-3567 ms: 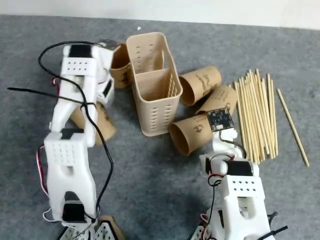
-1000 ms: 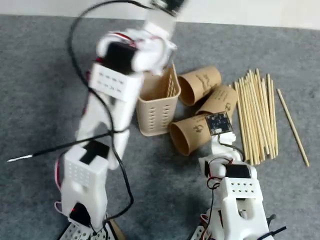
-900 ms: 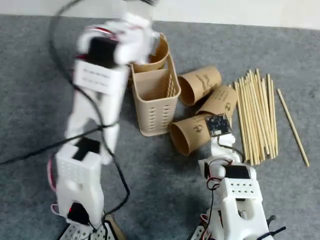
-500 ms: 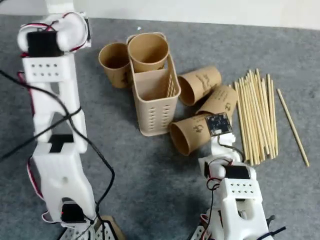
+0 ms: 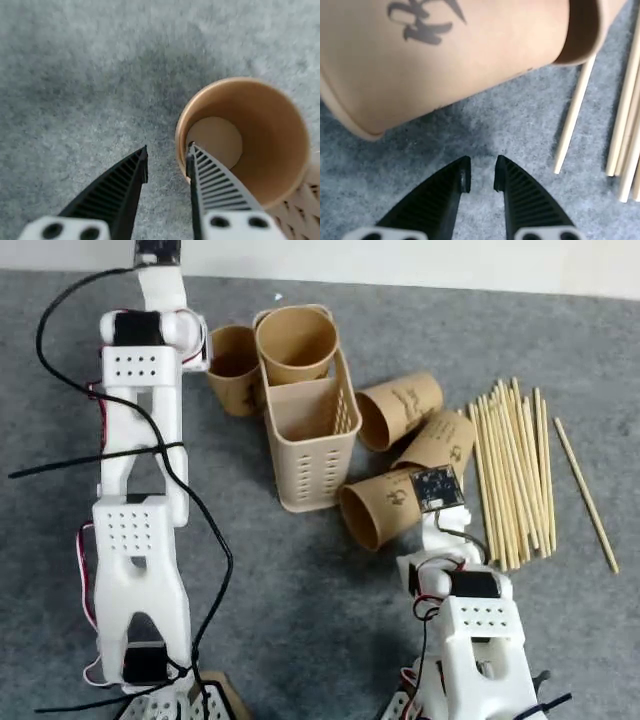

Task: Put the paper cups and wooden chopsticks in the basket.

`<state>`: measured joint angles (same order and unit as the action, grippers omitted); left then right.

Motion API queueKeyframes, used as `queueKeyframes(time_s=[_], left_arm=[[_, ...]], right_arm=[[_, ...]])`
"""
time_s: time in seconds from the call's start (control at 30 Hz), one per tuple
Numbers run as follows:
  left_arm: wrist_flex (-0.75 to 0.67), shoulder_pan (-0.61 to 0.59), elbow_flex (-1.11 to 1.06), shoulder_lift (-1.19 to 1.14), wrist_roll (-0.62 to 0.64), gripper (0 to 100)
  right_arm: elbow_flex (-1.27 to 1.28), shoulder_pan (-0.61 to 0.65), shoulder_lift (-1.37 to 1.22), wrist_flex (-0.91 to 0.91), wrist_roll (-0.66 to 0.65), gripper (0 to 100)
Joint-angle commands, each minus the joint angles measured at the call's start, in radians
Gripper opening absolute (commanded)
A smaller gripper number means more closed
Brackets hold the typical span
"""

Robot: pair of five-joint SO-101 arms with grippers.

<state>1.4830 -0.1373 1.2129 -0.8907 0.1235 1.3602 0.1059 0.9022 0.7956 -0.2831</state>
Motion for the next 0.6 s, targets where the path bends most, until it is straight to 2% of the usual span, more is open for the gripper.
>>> queueKeyframes(time_s=[0.0,0.13,0.27,0.37,0.47,0.57], left_arm=[[-0.02,0.019,0.004,-0.03,0.006,15],[-0.058,0.031,0.004,-0.088,-0.025,12],[-0.087,0.058,0.004,-0.125,-0.144,0],[-0.083,0.064,0.013,-0.099,-0.175,0],[-0.075,0.044,0.117,-0.012,-0.175,0],[0.002,0.051,0.245,0.108,-0.176,0]], right_arm=[[-0.005,0.01,0.001,-0.012,0.003,9.9],[-0.005,0.01,0.001,-0.012,0.003,9.9],[-0.005,0.01,0.001,-0.012,0.003,9.9],[-0.005,0.01,0.001,-0.012,0.003,9.9],[-0.005,0.01,-0.001,-0.012,0.003,9.9],[-0.005,0.01,-0.001,-0.012,0.003,9.9]])
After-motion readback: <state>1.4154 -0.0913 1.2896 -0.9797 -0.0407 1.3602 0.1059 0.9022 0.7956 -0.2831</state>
